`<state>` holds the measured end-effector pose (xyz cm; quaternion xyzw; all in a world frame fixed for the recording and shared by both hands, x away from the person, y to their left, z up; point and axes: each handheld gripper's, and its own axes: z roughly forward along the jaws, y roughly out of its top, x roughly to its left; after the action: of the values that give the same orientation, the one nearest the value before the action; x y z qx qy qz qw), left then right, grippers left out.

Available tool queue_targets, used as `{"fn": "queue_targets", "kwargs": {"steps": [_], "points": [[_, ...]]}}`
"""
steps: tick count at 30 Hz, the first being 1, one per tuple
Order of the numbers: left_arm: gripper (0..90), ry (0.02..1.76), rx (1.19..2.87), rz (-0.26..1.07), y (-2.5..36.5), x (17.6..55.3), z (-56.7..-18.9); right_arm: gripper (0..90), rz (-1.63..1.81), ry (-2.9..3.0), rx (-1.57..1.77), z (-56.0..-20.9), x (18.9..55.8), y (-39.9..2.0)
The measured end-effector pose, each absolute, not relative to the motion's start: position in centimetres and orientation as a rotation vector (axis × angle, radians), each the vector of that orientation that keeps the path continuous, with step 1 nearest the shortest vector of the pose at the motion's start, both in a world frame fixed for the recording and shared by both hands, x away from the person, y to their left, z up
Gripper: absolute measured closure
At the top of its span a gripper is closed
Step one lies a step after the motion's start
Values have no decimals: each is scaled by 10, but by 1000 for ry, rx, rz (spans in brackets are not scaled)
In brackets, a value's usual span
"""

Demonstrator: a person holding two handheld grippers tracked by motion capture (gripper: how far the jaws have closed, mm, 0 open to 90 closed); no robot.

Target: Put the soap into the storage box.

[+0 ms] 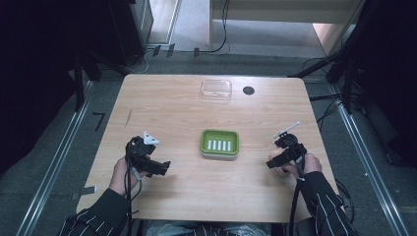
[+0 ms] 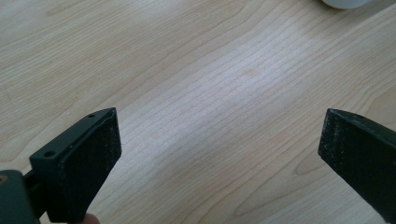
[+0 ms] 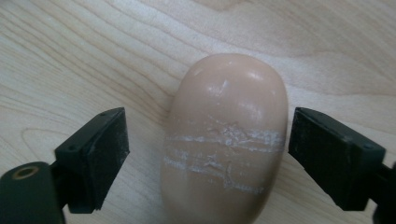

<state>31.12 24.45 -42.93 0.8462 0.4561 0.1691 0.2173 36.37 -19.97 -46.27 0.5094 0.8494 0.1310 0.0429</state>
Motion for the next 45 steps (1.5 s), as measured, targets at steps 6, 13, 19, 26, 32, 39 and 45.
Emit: {"fn": "queue_targets", "kwargs": {"steps": [6,13,19,26,32,39,45], "points": [[0,1268,2334,468,246,310,-429,163,374,2601,1568,-464,364,-199],[0,1261,2338,467,244,310,-429,154,395,2589,1591,-466,362,-201],[0,1261,2339,469,244,310,-429,210,371,2576,1584,-467,361,-201],[0,1260,2342,469,244,311,-429,262,339,2568,1594,-469,362,-201],[0,1259,2342,469,244,311,-429,304,317,2569,1600,-471,363,-201],[0,1257,2346,468,244,311,-429,301,312,2562,1613,-471,362,-201],[0,1256,2349,464,243,311,-429,304,313,2558,1611,-472,362,-201]]}}
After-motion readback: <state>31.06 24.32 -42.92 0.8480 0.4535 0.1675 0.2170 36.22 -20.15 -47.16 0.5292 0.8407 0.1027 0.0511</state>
